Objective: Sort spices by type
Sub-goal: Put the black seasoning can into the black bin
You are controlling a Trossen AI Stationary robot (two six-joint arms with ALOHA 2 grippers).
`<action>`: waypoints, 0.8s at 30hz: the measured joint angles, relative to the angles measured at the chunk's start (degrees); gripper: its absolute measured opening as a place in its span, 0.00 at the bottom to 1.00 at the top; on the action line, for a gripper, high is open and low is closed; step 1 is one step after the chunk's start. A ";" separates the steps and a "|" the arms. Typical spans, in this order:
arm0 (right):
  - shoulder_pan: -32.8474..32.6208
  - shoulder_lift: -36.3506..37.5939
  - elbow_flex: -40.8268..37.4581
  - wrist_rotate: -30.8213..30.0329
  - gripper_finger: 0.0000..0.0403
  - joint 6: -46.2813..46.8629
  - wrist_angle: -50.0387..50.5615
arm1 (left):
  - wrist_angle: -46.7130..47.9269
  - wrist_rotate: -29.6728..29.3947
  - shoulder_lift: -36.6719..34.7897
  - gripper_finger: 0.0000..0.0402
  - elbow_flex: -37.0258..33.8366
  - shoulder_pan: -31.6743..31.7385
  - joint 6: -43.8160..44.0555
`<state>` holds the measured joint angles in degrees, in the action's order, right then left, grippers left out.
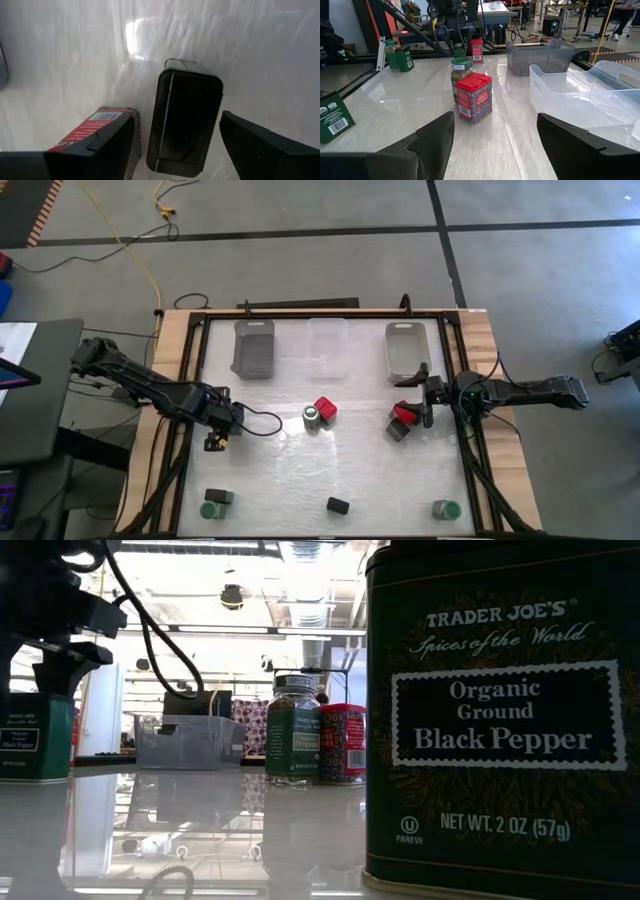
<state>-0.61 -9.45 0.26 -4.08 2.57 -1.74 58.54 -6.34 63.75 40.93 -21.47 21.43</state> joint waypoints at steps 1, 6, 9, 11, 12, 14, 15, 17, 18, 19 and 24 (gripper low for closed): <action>0.00 0.00 0.02 0.00 0.78 0.00 0.00 | -0.09 -0.02 0.00 0.67 -0.16 0.00 0.04; 0.00 -0.02 0.00 -0.01 0.78 0.00 0.00 | -0.51 -0.20 0.02 0.57 -0.33 0.00 0.11; 0.01 -0.02 0.01 -0.01 0.78 0.00 0.00 | -1.37 -0.25 0.02 0.51 -0.33 0.00 0.11; -0.01 0.00 0.02 -0.02 0.78 0.00 0.00 | -1.98 -0.29 0.02 0.46 -0.33 0.00 0.13; 0.01 -0.02 0.00 0.00 0.78 0.00 0.00 | -2.24 -0.28 0.02 0.44 -0.33 0.00 0.13; 0.01 0.00 -0.01 -0.01 0.78 0.00 0.00 | -2.35 0.06 0.01 0.39 -0.33 0.00 0.15; 0.01 -0.02 0.00 0.00 0.78 -0.02 0.00 | -2.36 0.29 0.00 0.37 -0.33 0.00 0.18; -0.01 -0.02 0.02 0.00 0.78 0.00 0.00 | -2.38 0.52 0.02 0.32 -0.33 0.02 0.20; 0.00 0.00 0.02 0.00 0.78 0.00 0.00 | -2.37 0.64 0.01 0.30 -0.33 0.02 0.22; 0.01 -0.01 -0.01 0.00 0.78 0.00 0.00 | -2.35 0.72 0.00 0.29 -0.33 0.02 0.24; 0.00 -0.01 0.00 -0.01 0.78 0.00 0.00 | -1.49 0.90 0.01 0.29 0.18 0.10 0.22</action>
<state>-0.62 -9.47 0.26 -4.08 2.57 -1.74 57.05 -5.44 63.75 41.11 -21.37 21.65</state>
